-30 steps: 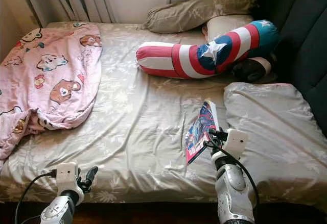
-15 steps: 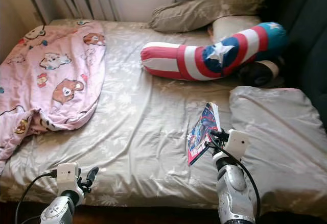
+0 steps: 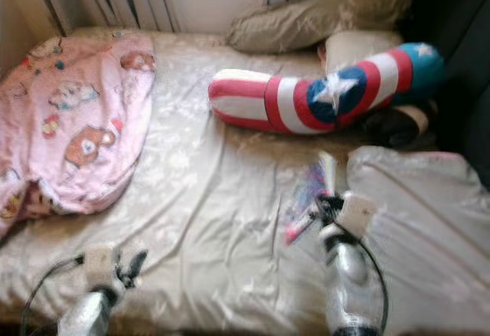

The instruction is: Clean up the room

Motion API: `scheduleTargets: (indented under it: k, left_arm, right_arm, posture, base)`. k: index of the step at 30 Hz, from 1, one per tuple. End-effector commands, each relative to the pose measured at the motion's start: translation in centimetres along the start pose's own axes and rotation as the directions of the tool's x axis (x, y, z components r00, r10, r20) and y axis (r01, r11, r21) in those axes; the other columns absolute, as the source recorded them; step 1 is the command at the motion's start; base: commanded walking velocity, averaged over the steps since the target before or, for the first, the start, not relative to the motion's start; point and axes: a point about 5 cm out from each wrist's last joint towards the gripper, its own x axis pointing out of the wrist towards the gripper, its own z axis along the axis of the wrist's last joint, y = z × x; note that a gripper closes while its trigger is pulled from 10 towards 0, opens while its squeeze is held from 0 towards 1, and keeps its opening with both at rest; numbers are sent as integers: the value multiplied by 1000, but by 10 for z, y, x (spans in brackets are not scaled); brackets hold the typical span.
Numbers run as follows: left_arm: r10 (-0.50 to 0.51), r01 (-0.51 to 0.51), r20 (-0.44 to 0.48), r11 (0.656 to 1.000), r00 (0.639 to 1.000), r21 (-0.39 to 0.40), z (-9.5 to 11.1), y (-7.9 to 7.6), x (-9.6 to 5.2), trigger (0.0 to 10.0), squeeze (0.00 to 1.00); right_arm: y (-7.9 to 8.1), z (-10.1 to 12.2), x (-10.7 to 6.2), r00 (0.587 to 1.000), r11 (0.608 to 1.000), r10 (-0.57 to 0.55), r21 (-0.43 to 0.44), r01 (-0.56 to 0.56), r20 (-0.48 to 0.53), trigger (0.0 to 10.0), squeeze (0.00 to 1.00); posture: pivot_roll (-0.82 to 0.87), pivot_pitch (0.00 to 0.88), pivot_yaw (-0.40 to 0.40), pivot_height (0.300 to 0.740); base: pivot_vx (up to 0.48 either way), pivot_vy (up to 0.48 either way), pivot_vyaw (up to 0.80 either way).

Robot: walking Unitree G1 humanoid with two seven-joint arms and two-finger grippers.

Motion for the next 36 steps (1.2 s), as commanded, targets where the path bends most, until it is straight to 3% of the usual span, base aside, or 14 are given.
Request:
scheduleTargets:
  k: [1,10,17,27,36]
  left_arm:
    - [-6,6,-28,1000,1000,2,-8,-2,-4,10000,0]
    - [-19,18,54,1000,998,6,6,-4,0,10000,0]
    - [-4,7,237,1000,972,-13,42,-6,6,10000,0]
    - [-43,47,242,999,969,-13,46,-17,8,10000,0]
    - [-51,56,236,998,970,-14,45,-18,7,10000,0]
  right_arm:
    - [-7,7,-1,999,1000,-17,9,16,42,10000,0]
    - [3,13,-1,994,997,45,59,-51,95,10000,0]
    - [9,9,-4,991,984,97,142,-109,93,10000,0]
    - [12,2,-8,991,979,115,161,-126,73,10000,0]
    - [12,-3,-11,989,979,133,146,-140,58,10000,0]
  posture:
    - [38,135,-18,740]
    - [31,133,-13,740]
    - [19,125,-2,740]
    - [-3,118,12,740]
    - [3,124,17,683]
  base:
    - [0,0,0]
    - [0,0,0]
    - [0,0,0]
    - [0,0,0]
    - [0,0,0]
